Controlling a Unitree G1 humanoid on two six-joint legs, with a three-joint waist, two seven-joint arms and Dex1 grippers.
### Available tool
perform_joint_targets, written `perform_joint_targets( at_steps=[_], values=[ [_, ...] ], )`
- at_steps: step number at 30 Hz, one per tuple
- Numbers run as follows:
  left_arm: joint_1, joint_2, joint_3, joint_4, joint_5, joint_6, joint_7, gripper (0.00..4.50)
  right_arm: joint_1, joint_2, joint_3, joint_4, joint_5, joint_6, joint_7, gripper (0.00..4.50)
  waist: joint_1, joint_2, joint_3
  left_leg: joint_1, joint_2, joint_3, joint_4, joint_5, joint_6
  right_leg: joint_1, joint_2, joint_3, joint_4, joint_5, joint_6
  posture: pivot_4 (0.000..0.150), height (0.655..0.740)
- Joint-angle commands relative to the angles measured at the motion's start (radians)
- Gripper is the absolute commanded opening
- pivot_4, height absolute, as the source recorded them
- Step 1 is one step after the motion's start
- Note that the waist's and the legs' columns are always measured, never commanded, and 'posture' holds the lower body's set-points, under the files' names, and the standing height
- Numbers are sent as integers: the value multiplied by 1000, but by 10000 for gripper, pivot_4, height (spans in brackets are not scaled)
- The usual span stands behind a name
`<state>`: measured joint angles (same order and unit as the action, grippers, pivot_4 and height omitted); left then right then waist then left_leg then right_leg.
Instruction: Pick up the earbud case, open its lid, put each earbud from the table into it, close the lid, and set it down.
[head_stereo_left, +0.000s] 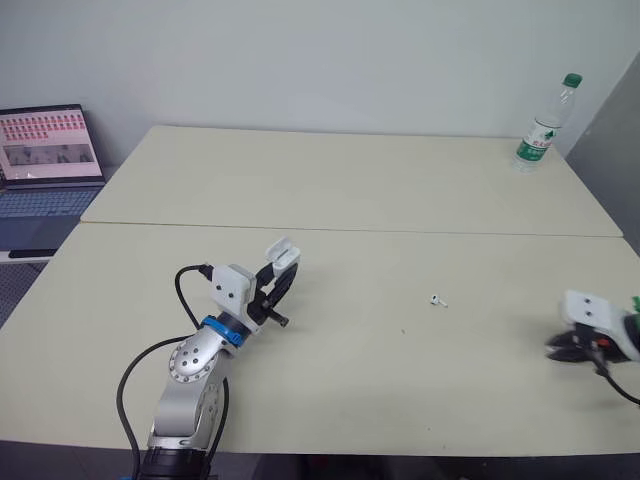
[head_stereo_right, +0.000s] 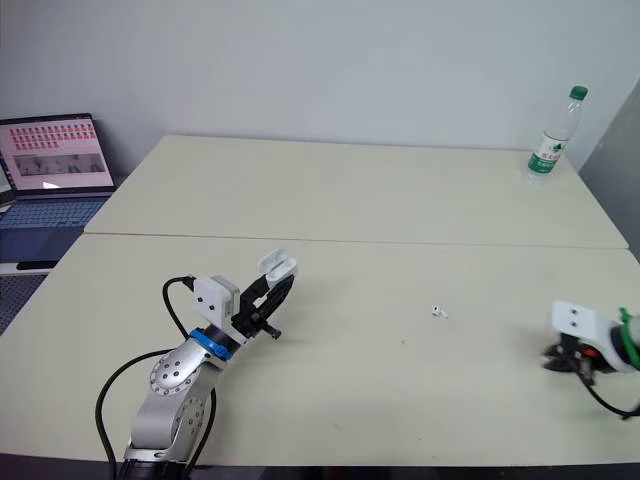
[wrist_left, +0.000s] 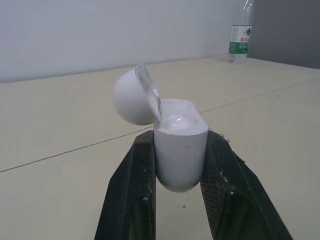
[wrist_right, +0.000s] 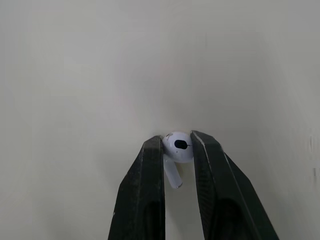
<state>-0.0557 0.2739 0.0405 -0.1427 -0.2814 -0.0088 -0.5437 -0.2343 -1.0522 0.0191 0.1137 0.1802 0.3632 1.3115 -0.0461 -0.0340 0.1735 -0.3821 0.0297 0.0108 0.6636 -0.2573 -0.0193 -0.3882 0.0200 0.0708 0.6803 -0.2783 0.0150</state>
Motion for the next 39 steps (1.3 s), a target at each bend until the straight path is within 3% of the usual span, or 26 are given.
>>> perform_joint_targets(
  at_steps=[1,5,7,12,21,39],
  values=[
    [-37,-4,-20,-14,-11,-7,-17,8123,-159,188,-82,-279,242,337,-191,4190,-4,1,0,0,0,-1,0,0,0,0,1,0,0,0,0,1500,7400],
    [-64,-6,-32,-7,-19,3,-28,8123,-279,438,-132,-433,379,512,-434,4190,10,1,1,-3,-1,-5,0,0,-1,-1,1,-3,0,0,0,1500,7400],
    [-92,-10,-39,3,-21,12,-28,8123,-329,607,-134,-491,410,528,-589,4190,18,1,0,-7,-1,-7,0,-1,-1,-2,0,-5,-2,0,0,1500,7400],
    [-160,-26,-59,28,-20,27,-39,8123,-336,860,-79,-551,399,479,-790,4190,27,0,0,-20,-4,-8,3,0,-1,-13,-4,-7,0,1,0,1500,7400],
    [-226,-40,-71,58,-22,40,-49,8123,-306,978,42,-526,336,377,-894,4190,16,0,0,-20,-3,-6,2,0,-1,-16,-3,-6,2,1,1,1500,7400],
    [-229,-53,-72,23,-24,55,-29,8123,-323,1020,136,-370,259,250,-887,4190,14,0,0,-20,-3,-6,2,0,-1,-16,-3,-6,1,1,1,1500,7400]
  ],
)
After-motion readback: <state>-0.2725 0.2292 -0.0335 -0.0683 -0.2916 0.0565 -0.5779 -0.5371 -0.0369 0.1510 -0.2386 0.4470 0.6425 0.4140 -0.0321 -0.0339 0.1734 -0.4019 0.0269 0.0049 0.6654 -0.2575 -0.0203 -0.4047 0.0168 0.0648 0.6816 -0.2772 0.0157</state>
